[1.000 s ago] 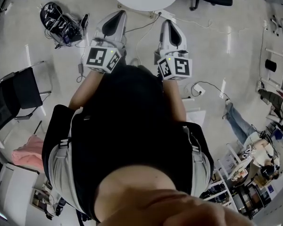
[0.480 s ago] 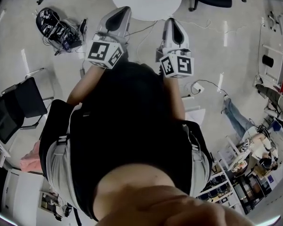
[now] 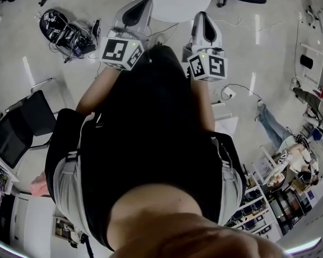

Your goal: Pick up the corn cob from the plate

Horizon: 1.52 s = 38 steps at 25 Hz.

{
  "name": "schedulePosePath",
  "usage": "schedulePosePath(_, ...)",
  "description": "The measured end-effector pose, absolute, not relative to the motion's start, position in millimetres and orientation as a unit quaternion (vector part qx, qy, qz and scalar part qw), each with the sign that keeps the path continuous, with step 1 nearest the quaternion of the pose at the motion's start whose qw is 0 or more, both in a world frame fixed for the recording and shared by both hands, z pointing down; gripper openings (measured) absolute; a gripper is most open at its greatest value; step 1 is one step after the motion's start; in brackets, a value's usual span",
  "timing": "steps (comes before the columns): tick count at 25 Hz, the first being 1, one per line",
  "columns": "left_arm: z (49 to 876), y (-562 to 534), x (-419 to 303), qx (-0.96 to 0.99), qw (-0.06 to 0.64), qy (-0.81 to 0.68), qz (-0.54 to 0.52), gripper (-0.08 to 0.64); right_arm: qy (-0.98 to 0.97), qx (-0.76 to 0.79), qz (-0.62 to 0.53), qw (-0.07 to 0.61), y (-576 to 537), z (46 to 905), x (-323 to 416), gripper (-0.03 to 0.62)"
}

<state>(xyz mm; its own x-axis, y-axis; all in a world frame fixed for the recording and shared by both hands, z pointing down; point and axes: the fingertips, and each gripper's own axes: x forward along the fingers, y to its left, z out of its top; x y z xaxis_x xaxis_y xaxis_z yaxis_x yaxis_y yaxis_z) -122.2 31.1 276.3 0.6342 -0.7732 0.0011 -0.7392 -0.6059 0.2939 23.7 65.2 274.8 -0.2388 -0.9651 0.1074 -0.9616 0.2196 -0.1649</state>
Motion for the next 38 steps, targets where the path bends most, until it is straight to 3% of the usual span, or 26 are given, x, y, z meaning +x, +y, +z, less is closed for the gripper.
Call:
schedulePosePath(16, 280, -5, -101, 0.887, 0.129, -0.439, -0.068, 0.006, 0.784, -0.612, -0.105, 0.009, 21, 290, 44, 0.005)
schedulePosePath(38, 317, -97, -29, 0.885, 0.173, -0.431, -0.040, 0.006, 0.770, -0.614, -0.173, -0.032, -75, 357, 98, 0.005)
